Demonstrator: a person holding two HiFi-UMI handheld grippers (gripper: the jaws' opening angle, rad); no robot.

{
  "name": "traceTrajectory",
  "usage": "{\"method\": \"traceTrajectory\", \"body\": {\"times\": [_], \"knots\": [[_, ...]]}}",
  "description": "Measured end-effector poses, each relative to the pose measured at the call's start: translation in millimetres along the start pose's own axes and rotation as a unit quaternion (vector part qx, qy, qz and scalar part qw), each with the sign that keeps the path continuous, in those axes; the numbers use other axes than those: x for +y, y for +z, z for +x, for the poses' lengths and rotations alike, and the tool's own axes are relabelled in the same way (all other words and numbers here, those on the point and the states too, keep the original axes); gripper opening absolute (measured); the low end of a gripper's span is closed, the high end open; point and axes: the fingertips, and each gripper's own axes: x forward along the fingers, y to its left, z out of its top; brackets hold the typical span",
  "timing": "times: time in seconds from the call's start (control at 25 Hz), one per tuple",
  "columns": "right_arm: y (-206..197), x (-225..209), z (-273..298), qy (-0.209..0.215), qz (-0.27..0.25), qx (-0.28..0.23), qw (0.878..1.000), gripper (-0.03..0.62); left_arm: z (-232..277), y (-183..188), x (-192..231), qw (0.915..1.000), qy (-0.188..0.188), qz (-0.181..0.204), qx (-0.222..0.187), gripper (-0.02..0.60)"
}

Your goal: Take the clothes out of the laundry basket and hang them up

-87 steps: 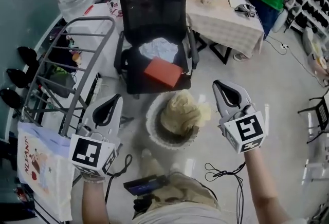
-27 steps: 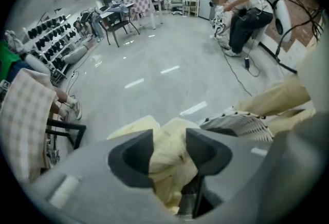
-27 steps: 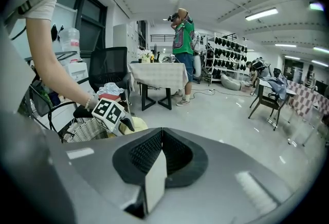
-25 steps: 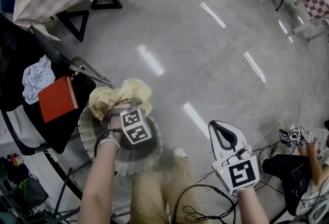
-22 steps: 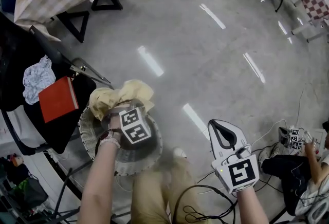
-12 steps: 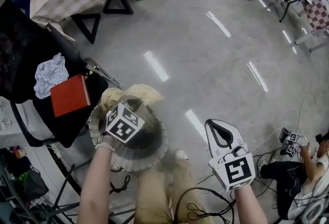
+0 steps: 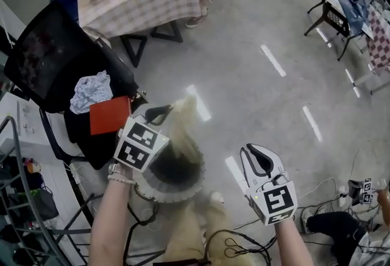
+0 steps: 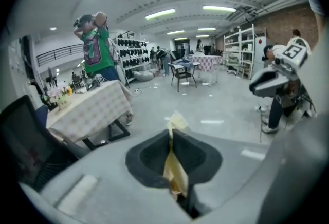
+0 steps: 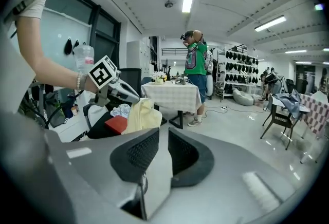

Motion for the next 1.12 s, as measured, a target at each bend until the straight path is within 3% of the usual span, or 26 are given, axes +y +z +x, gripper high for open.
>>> {"method": "traceTrajectory", "body": {"times": [0.24, 0.44, 0.72, 1.12], "knots": [[49.4, 15.5, -20.8, 0.029, -0.006, -0.027, 0.999, 0.139, -90.2, 73.5, 22.1, 0.9969, 0.057, 0.027, -0.046, 0.015], [83.1, 26.8, -27.2, 0.053, -0.038, -0.049, 0.997, 0.149, -166.7, 123.5, 35.8, 0.9891, 0.11, 0.062, -0.075, 0.015], [107.9, 57.3, -14.5, 0.101, -0.086, -0.056, 0.99, 0.186, -263.6, 175.7, 58.8, 0.9715, 0.181, 0.101, -0.115, 0.015], [142.1, 108.2, 25.5, 0.177, -0.137, -0.055, 0.973, 0.187, -391.0, 241.2, 79.9, 0.9407, 0.265, 0.138, -0.16, 0.015]]}}
